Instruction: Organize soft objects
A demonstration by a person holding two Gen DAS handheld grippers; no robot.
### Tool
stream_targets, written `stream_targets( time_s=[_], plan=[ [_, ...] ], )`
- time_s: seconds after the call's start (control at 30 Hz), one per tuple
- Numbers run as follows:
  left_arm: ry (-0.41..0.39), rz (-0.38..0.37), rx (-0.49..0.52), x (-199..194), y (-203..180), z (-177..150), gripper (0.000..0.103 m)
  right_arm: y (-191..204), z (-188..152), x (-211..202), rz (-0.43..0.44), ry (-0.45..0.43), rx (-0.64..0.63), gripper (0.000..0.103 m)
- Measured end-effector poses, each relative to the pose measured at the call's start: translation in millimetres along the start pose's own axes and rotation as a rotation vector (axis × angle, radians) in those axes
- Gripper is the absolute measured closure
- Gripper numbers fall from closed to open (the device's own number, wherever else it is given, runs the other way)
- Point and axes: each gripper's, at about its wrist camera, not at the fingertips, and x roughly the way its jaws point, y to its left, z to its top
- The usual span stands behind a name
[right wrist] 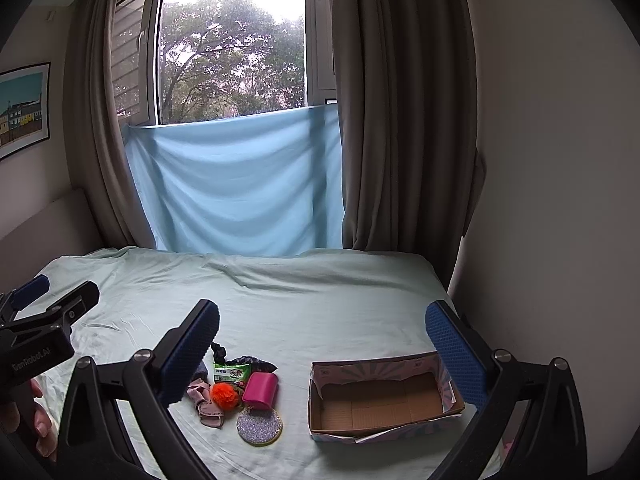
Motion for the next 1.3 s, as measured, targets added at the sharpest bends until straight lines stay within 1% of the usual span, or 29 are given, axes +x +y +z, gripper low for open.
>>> stream_targets(
  time_s=[0.07,0.13,0.23,0.3,0.37,0.47,0.6,0.67,0.83,0.93,1.03,1.07,1.1,1.23,1.3],
  plan=[
    [-0.001,0.004,-0.017,-1.6,7.6,0.5,0.0,0.3,0.1,0.3,0.001,0.007,0.001,0.0],
    [0.007,0.026,-0.026,-1.5,17.2,-1.1,0.0,-0.2,0.2,1.5,0.004,0.015,0.002,0.0],
    [0.037,0.075,-0.022,4.1,31.5,-9.1,0.0,4.0,-4.4,9.3,0.039,0.044,0.009,0.0],
    [0.059,0.092,-0.018,10.3,41.5,-19.3,0.0,8.5,-10.2,16.2,0.061,0.056,0.006,0.0],
    [0.092,0.098,-0.014,21.2,52.2,-31.6,0.0,19.2,-20.2,26.1,0.071,0.062,-0.008,0.0],
    [0.161,0.078,-0.012,46.7,71.3,-52.2,0.0,33.0,-34.3,42.6,0.073,0.087,-0.008,0.0],
    [0.217,0.027,0.022,88.0,93.3,-82.0,0.0,56.6,-66.0,75.4,0.068,0.14,0.021,0.0],
    [0.257,-0.013,0.069,113.0,99.4,-98.0,0.0,70.4,-86.8,96.3,0.051,0.174,0.032,0.0],
    [0.328,-0.135,0.215,177.0,113.7,-144.4,0.0,103.3,-142.5,149.3,-0.012,0.253,0.009,0.0],
    [0.385,-0.202,0.269,218.0,122.0,-177.3,0.0,114.4,-170.9,176.7,-0.034,0.29,0.017,0.0],
    [0.417,-0.256,0.312,252.9,125.1,-209.6,0.0,121.6,-204.0,204.7,-0.046,0.328,0.021,0.0],
    [0.423,-0.271,0.328,263.3,125.1,-220.4,0.0,124.1,-218.3,216.7,-0.047,0.344,0.02,0.0],
    [0.427,-0.286,0.344,273.9,124.3,-231.6,0.0,124.9,-226.1,224.1,-0.007,0.329,0.054,0.0],
    [0.456,-0.356,0.386,310.5,118.9,-272.8,0.0,127.7,-266.8,260.1,-0.006,0.367,0.04,0.0],
    [0.468,-0.38,0.425,326.2,111.2,-291.9,0.001,127.1,-286.5,278.1,0.01,0.392,0.037,0.0]
  ],
)
